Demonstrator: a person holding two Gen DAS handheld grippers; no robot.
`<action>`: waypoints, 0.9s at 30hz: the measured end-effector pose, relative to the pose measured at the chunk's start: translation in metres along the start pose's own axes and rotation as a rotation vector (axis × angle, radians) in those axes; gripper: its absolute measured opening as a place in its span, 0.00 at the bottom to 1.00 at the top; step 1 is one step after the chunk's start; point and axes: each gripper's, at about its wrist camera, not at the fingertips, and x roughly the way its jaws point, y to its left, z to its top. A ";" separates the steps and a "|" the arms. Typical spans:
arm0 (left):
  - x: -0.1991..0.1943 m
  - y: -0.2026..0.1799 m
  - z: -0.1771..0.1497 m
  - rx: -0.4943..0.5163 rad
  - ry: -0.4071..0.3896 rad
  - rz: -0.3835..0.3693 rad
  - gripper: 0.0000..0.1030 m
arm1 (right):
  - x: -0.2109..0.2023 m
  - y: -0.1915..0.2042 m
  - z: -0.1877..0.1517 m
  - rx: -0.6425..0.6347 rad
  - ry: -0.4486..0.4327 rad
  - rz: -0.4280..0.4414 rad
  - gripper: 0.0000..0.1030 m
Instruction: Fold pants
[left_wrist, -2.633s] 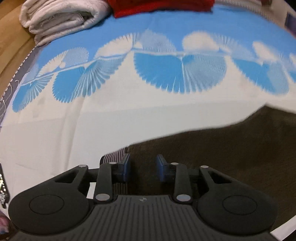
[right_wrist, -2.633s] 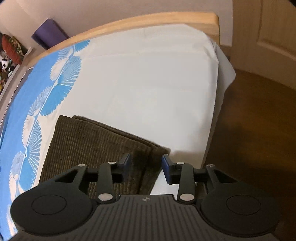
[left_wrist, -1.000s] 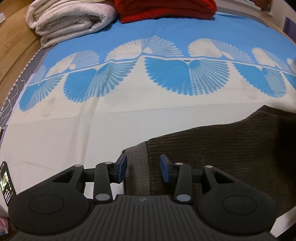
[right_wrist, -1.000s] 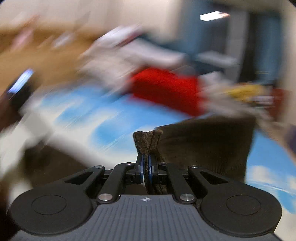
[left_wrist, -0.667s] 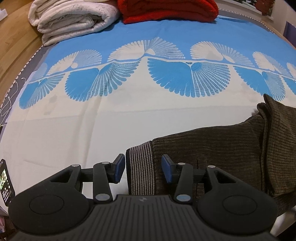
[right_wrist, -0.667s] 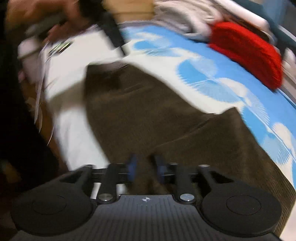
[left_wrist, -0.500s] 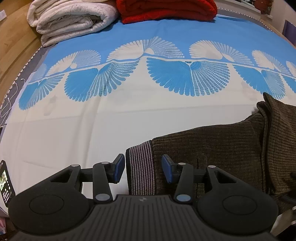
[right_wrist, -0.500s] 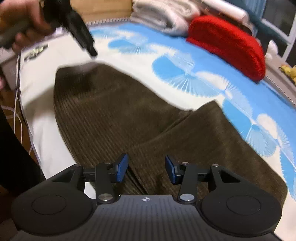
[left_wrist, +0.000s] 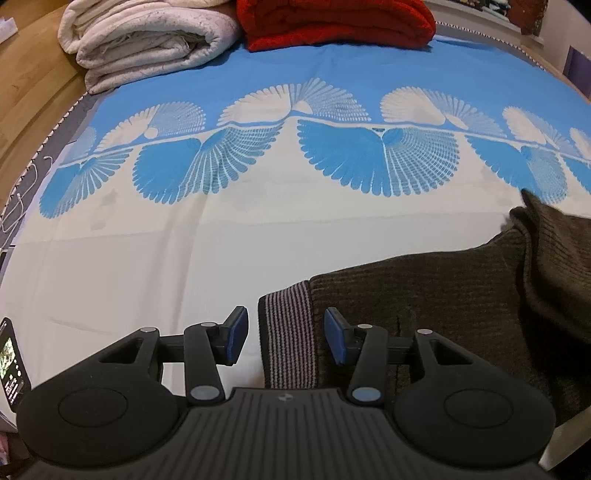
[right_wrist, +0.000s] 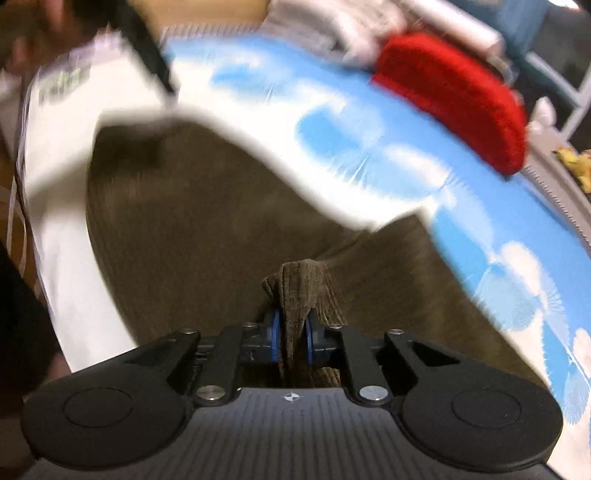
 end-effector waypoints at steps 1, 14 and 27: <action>0.000 -0.001 0.001 0.001 -0.001 -0.001 0.49 | -0.019 -0.003 0.001 0.002 -0.056 0.004 0.13; -0.002 -0.072 0.017 0.076 -0.008 -0.108 0.50 | -0.066 0.004 -0.045 -0.009 -0.076 0.174 0.28; 0.000 -0.188 0.041 0.162 -0.041 -0.375 0.43 | -0.045 -0.130 -0.140 0.627 0.364 -0.214 0.41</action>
